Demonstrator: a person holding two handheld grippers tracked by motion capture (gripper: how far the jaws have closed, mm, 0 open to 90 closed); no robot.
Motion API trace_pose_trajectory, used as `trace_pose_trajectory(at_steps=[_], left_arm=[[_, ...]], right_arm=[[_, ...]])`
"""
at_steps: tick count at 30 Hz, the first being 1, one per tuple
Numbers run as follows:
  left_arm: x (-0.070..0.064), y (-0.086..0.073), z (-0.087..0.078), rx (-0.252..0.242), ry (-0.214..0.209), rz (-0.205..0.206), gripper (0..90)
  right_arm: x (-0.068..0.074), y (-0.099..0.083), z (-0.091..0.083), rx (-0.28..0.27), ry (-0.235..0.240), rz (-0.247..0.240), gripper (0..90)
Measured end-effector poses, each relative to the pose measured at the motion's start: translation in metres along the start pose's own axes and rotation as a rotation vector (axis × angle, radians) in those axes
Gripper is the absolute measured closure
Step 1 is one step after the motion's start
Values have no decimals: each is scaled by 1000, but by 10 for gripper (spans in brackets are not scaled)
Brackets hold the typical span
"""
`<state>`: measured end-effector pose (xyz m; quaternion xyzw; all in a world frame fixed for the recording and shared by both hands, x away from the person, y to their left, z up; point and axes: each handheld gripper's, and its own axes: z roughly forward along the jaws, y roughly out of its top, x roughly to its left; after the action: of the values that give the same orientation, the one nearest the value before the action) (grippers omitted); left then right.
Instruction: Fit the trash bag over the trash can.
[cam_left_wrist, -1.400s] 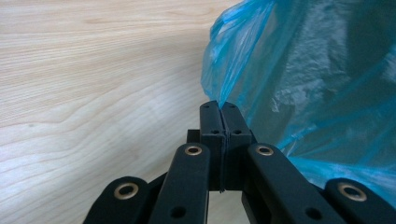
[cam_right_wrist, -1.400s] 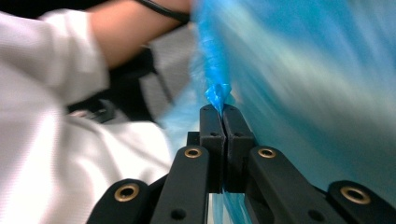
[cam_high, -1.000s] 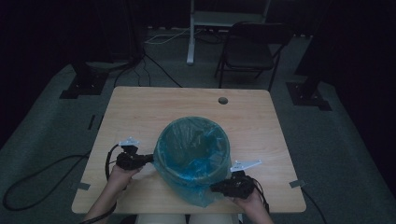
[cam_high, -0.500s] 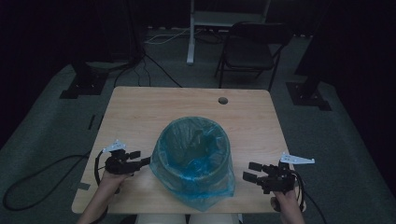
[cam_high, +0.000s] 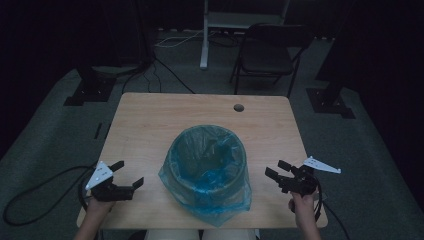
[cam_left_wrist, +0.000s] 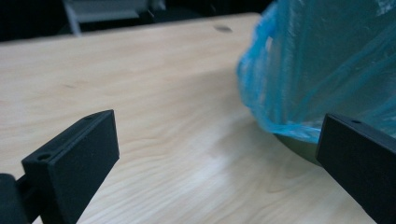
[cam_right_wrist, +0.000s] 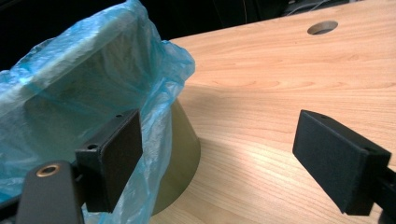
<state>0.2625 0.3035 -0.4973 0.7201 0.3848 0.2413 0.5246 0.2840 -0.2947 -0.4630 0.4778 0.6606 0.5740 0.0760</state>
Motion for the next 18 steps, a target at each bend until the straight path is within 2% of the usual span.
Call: trace_pose_trajectory(at_steps=[1, 3, 4, 6, 9, 12, 16, 18], left_arm=[[2, -3, -4, -20, 19, -2, 1], [5, -8, -9, -29, 34, -16, 2], [6, -11, -11, -40, 33, -22, 2], [7, -14, -13, -33, 25, -21, 2], [4, -17, -19, -23, 4, 15, 2], [3, -21, -26, -17, 14, 19, 2], [5, -28, -30, -23, 24, -13, 2], [6, -30, -29, -23, 9, -25, 2]], right_arm=[[-1, 0, 1, 0, -3, 1, 154], [-2, 0, 2, 3, -3, 0, 154], [-3, 0, 2, 2, -4, 3, 154], [-3, -1, 2, -10, 4, 10, 154], [-4, -1, 1, -17, -8, 17, 154], [-2, -1, 1, -13, -23, 11, 154], [4, 5, 0, -38, -14, -6, 154], [9, 11, 0, -54, 0, -17, 154]])
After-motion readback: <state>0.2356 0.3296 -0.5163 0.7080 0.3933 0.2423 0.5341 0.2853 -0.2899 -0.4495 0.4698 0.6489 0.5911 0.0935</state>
